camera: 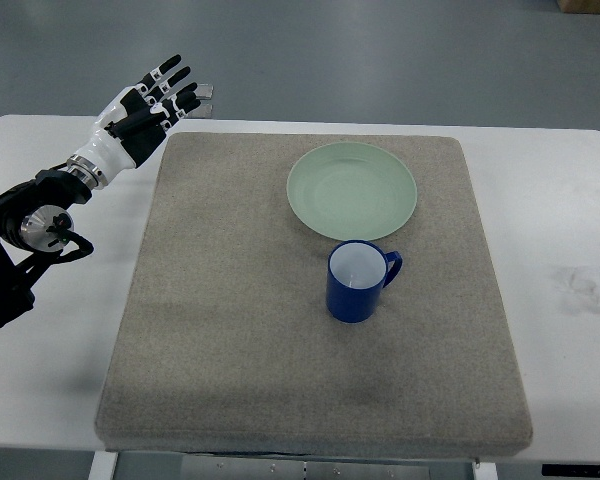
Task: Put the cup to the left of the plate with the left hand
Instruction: 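Extend the left hand forward over the pad toward the blue mug, then lower the left hand beside the blue mug, fingers around its body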
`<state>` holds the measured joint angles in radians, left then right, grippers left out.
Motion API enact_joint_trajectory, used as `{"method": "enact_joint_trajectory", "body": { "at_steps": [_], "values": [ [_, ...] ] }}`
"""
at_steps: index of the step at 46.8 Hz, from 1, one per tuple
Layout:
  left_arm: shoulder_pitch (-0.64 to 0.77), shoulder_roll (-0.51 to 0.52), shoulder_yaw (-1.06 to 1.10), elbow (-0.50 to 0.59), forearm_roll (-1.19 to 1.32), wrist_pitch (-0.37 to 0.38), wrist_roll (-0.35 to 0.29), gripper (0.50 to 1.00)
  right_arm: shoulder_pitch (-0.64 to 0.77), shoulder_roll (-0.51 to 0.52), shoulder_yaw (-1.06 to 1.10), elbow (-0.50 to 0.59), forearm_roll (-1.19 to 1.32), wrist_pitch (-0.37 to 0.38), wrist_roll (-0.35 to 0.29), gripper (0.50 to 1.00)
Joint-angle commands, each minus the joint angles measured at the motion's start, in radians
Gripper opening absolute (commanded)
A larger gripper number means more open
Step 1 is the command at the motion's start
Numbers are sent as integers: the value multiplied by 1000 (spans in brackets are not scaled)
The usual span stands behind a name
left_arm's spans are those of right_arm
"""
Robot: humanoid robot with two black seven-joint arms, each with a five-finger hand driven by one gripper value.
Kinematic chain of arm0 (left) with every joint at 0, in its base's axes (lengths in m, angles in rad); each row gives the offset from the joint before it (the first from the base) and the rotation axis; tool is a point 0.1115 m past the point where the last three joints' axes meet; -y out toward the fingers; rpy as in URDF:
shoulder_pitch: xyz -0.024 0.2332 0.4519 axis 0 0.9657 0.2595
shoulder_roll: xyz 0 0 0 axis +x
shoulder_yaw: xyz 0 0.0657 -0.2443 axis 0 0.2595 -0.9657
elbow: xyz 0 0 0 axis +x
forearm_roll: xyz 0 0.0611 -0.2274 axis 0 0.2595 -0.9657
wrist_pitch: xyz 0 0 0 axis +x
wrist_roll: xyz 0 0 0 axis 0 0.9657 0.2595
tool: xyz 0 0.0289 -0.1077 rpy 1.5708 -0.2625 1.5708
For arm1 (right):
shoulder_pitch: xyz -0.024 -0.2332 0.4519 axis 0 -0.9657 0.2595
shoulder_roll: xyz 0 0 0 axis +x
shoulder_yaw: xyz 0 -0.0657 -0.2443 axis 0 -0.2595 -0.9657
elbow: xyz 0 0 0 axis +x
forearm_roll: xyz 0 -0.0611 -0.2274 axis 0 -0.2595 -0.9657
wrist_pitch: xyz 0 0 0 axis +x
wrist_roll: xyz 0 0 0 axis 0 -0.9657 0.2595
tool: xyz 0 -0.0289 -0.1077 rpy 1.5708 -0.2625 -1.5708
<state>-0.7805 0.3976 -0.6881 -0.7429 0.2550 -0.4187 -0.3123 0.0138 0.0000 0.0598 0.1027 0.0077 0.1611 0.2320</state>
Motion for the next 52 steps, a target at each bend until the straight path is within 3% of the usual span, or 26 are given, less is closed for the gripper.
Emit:
{"method": "enact_joint_trajectory", "body": {
  "at_steps": [1,20,36,52],
  "values": [
    [6,35,1,-44,39,-29,-1,1000,0,0,0,0,0,0,0,932],
    [9,187,133,-216,113,-190,-1,1000,0,0,0,0,0,0,0,932],
    [38,227,136,-335,288,-192,-2,1000,0,0,0,0,0,0,0,932],
    [66,182,136,-377,420,-192,1,1000,0,0,0,0,0,0,0,932]
  ]
}}
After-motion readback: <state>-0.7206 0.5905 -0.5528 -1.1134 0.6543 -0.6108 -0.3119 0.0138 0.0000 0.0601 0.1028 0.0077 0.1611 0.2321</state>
